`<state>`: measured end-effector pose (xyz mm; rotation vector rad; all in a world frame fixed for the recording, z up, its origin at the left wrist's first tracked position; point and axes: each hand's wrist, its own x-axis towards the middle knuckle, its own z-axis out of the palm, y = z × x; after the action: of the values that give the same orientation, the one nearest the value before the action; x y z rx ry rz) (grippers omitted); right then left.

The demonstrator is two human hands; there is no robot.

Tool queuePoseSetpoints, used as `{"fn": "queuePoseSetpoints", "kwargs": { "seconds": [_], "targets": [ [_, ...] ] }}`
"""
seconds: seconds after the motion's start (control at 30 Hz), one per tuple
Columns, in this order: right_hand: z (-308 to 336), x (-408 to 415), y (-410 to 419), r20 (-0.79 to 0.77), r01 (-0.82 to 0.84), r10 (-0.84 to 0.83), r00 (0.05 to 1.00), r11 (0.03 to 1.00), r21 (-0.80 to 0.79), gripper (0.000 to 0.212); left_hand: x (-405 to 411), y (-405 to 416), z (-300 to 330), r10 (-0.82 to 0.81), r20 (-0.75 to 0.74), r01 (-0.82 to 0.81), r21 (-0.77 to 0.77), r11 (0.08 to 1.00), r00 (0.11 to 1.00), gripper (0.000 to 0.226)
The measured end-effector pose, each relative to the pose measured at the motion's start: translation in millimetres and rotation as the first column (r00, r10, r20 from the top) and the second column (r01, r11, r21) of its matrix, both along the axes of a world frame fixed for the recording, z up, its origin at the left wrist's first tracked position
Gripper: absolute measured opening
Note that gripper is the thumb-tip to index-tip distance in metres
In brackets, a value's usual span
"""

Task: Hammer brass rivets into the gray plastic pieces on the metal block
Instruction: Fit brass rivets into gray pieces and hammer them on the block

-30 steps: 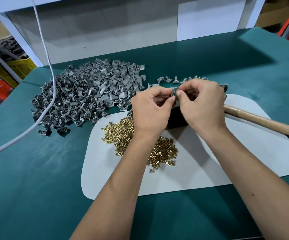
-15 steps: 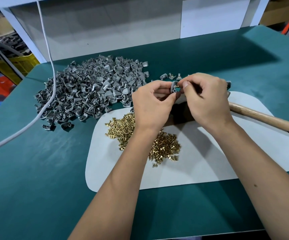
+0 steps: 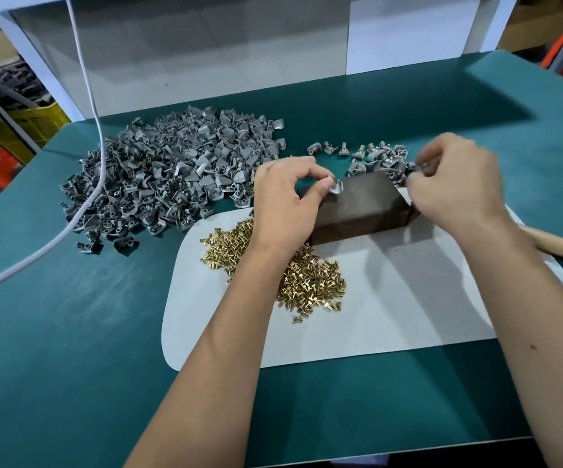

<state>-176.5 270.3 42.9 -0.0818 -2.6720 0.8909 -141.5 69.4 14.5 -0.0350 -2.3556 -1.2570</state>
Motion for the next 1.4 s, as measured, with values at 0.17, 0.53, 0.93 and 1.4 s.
{"fn": "queuePoseSetpoints", "kwargs": {
  "seconds": [0.17, 0.53, 0.93, 1.4],
  "targets": [
    [2, 2, 24, 0.337, -0.025, -0.093, 0.937, 0.943, 0.331, 0.020, -2, -9, -2, -0.009, 0.138, -0.001, 0.074, 0.997, 0.990, 0.007],
    [0, -7, 35, 0.185, -0.076, 0.027, 0.982, 0.962, 0.261, 0.025, 3, -9, 3, -0.042, 0.138, 0.028, 0.107, 0.994, 0.989, 0.016],
    [38, 15, -24, 0.144, -0.411, 0.393, 0.908, 0.903, 0.124, 0.040, 3, -5, 7, -0.067, 0.210, 0.046, 0.102, 0.994, 0.975, 0.013],
    [44, 21, -31, 0.169, -0.358, 0.318, 0.933, 0.867, 0.346, 0.046, -1, -6, 2, -0.062, 0.196, 0.034, 0.143, 0.989, 0.979, 0.013]
  ]
}}
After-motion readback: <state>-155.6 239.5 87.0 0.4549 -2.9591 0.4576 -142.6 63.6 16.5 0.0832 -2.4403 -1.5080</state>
